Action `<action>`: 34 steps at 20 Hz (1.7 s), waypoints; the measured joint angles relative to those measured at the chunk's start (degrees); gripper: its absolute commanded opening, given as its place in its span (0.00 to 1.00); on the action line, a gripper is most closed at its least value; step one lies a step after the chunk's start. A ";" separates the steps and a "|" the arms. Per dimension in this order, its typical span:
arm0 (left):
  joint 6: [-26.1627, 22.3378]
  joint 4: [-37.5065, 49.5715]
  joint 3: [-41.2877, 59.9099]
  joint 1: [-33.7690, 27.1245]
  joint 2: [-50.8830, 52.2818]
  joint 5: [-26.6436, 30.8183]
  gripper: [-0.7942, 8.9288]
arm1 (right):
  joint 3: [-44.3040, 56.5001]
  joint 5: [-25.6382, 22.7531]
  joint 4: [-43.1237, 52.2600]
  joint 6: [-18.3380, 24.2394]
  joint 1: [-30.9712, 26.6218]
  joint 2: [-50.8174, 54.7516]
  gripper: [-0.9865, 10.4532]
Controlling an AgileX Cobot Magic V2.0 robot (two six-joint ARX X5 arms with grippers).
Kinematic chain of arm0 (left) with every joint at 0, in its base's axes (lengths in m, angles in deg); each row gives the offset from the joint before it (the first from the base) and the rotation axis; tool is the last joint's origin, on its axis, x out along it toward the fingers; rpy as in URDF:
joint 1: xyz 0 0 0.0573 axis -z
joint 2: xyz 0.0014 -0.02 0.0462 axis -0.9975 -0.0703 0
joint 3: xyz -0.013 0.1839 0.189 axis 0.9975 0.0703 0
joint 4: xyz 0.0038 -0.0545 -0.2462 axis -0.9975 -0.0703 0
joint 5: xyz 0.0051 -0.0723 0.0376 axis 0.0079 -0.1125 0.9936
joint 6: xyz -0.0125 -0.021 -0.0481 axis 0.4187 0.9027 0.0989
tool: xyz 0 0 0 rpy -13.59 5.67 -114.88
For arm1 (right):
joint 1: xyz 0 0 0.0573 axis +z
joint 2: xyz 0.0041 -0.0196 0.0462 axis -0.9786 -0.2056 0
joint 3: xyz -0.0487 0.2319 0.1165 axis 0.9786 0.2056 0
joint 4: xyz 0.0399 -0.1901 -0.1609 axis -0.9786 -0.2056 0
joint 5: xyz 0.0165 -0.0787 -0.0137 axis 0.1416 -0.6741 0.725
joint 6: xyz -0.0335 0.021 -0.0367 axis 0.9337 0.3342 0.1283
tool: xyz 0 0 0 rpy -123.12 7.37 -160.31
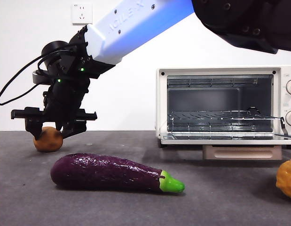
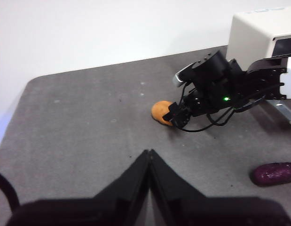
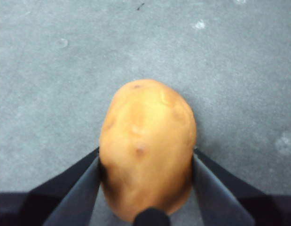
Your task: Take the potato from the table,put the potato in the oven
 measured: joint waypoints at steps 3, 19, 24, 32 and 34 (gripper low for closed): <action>0.66 -0.02 0.00 0.00 0.00 -1.03 0.08 | -3.08 0.07 -6.47 -1.25 -0.02 0.00 0.19; 7.26 -0.02 0.02 0.00 0.00 -2.08 0.08 | -35.76 0.68 -45.37 -3.74 -0.13 2.25 0.19; 8.79 -0.02 0.02 0.00 -0.02 -3.21 0.08 | -35.47 -3.76 -52.35 -3.50 -0.13 4.11 0.19; 12.00 -0.02 0.02 0.00 -0.02 -5.97 0.08 | -35.41 -3.54 -53.46 -0.11 -0.15 8.02 0.19; 12.92 -0.02 0.02 0.00 -0.02 -6.80 0.08 | -35.41 -4.24 -53.46 1.11 0.04 9.77 0.19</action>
